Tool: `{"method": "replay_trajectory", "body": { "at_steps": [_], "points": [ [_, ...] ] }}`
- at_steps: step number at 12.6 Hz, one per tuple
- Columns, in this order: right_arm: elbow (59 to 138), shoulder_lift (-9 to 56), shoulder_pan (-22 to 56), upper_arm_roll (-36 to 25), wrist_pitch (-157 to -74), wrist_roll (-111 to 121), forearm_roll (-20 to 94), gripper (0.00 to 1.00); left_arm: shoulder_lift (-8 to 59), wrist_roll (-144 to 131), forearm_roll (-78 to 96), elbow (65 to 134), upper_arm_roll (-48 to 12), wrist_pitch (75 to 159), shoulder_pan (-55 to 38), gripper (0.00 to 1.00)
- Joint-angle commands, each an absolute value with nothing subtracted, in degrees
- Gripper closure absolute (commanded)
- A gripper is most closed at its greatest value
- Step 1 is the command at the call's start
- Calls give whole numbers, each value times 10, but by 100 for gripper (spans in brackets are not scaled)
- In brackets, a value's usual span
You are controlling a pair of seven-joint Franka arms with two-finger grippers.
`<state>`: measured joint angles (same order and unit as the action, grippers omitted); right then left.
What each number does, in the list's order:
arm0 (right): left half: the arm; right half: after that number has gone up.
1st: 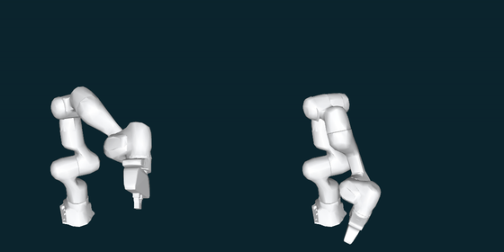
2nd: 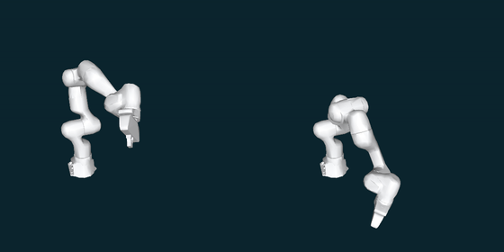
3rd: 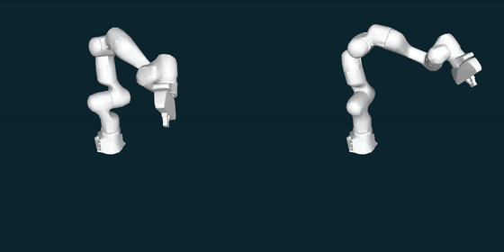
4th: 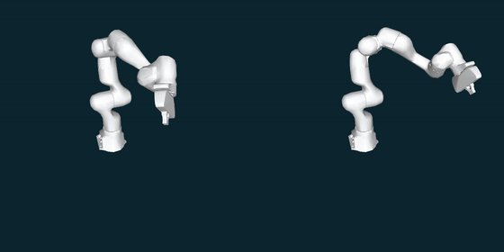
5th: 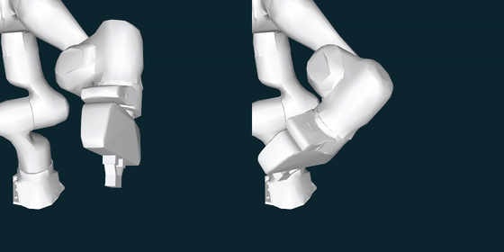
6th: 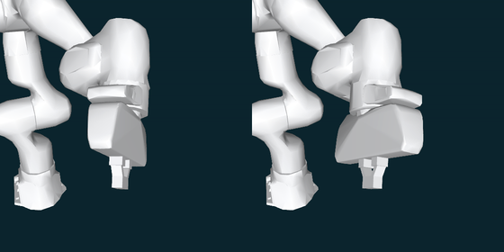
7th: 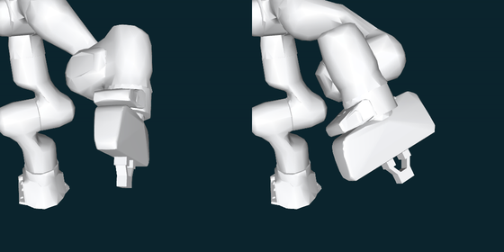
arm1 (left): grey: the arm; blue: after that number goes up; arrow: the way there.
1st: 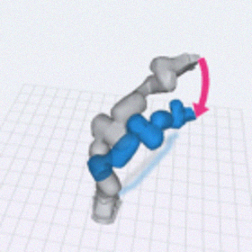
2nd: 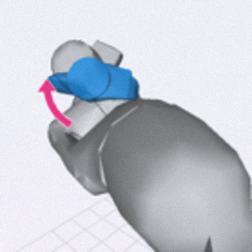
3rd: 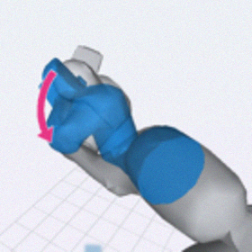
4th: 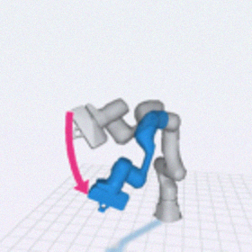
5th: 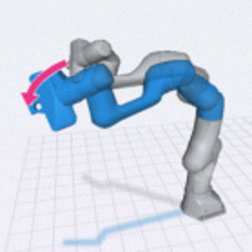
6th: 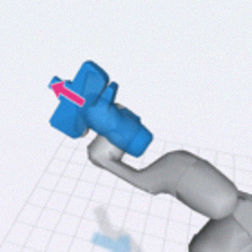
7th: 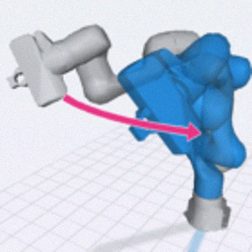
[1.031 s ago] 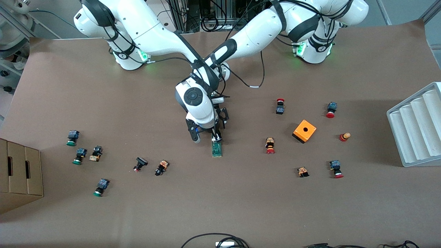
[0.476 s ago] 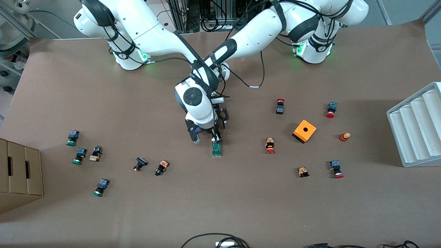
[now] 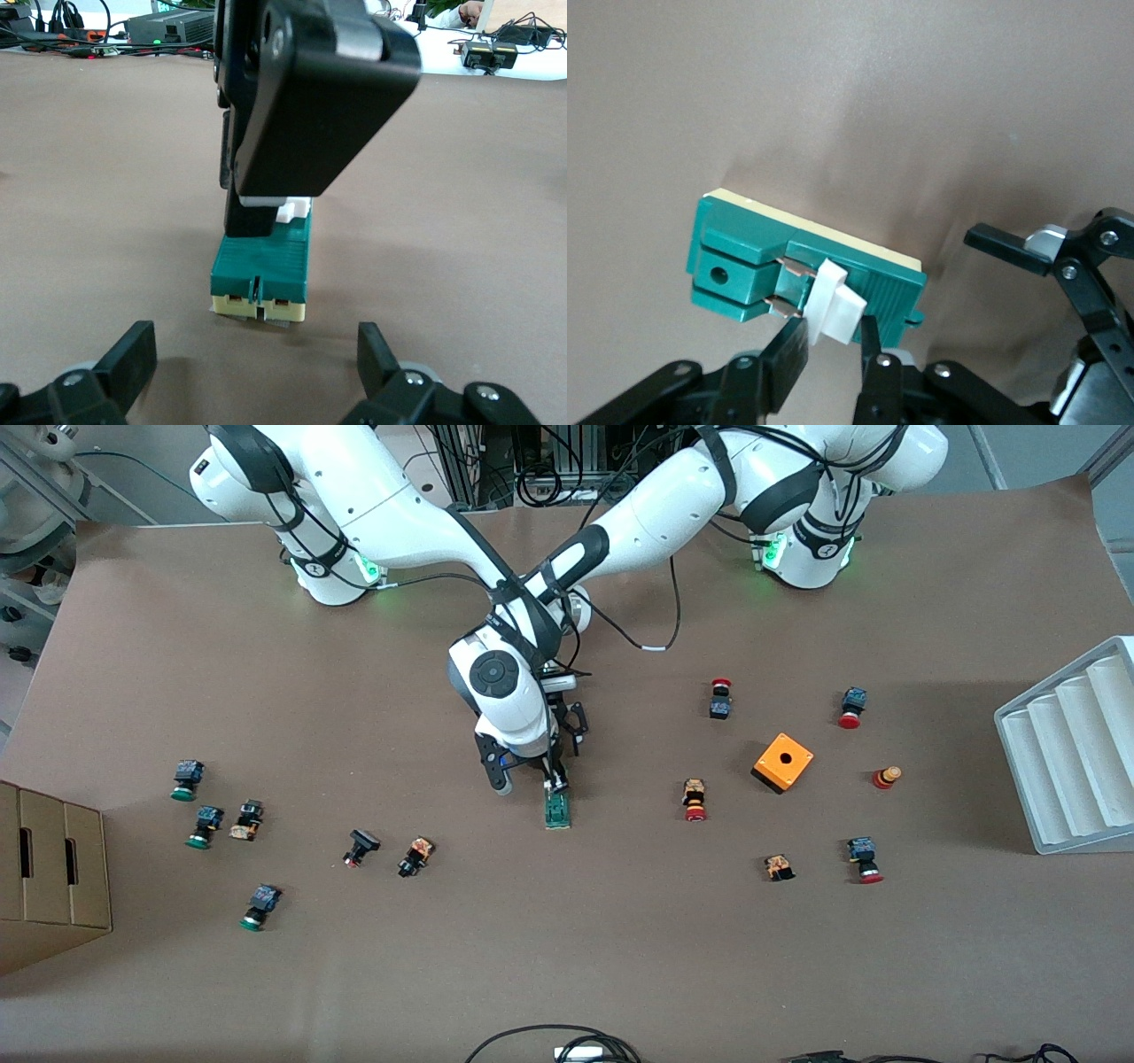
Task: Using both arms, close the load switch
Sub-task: 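Lift the white handle upright with the right gripper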
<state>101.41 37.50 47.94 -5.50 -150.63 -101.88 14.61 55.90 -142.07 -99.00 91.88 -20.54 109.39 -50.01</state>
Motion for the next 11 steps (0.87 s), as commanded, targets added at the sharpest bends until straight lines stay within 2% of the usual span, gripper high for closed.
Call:
{"method": "replay_trajectory", "body": {
  "at_steps": [1,11],
  "points": [
    [1024,371,481,-68,-1509,-1020,132,68,572,-1431,-998,901,-198,1089,-510,0],
    [1008,371,477,-76,-1496,-1021,136,68,572,-1431,-998,901,-198,1089,-510,0]
  ]
}}
